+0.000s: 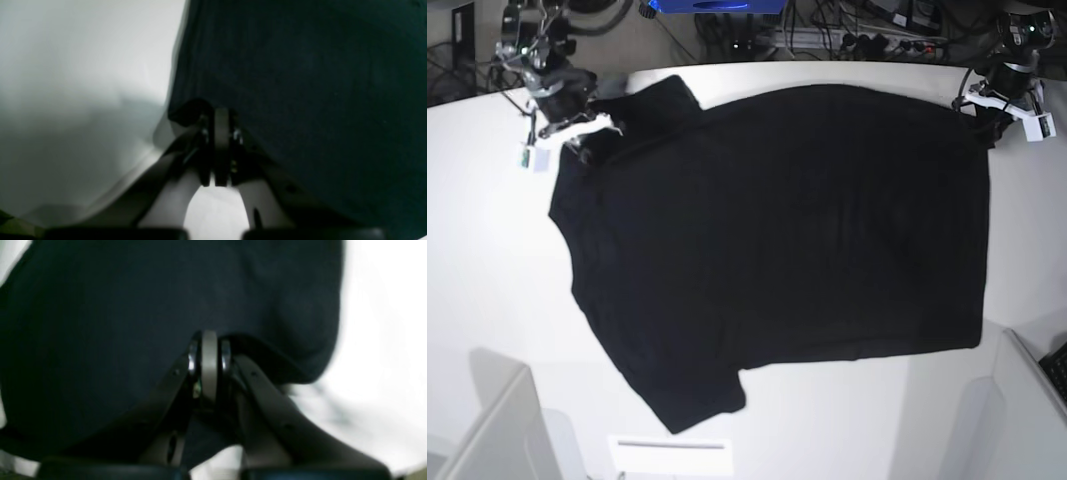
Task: Fold the T-shirt properly
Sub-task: 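Lift the shoulders and drag them toward the hem, folding the shirt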
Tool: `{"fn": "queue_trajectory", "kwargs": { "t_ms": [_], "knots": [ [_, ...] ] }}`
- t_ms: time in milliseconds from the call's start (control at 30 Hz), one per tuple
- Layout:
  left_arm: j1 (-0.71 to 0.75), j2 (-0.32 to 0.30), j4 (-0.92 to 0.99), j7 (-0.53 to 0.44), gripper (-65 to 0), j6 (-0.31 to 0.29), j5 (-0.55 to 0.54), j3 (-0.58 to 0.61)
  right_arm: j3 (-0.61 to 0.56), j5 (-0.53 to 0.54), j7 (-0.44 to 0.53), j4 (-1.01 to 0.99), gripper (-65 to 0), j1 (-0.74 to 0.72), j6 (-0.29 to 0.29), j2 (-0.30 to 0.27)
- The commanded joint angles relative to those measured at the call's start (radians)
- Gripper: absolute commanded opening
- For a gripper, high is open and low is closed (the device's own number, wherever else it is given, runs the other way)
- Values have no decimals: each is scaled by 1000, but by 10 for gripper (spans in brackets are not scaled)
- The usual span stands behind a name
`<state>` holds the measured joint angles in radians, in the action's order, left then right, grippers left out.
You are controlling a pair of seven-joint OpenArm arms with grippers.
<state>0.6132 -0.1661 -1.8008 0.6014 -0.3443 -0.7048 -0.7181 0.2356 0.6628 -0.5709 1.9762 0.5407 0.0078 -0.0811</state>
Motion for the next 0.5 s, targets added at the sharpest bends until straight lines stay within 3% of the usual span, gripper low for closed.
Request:
{"fn": "queue_trajectory", "kwargs": {
  "t_ms": [0, 167, 233, 333, 467],
  "knots": [
    [-11, -11, -17, -13, -650, -6, -11, -7, 5, 7, -2, 16, -650, -15, 7, -7],
    [-66, -11, -17, 84, -650, -5, -11, -15, 5, 5, -91, 13, -650, -101, 7, -3],
    [-78, -11, -14, 85, -650, 0, -11, -13, 5, 5, -116, 12, -650, -135, 7, -3],
    [-95, -11, -18, 85, -650, 52, 6, -7, 5, 5, -143, -4, -650, -175, 7, -4],
    [-137, -11, -17, 85, -650, 60, 87, -7, 5, 5, -157, -47, -650, -222, 7, -7]
  ]
}}
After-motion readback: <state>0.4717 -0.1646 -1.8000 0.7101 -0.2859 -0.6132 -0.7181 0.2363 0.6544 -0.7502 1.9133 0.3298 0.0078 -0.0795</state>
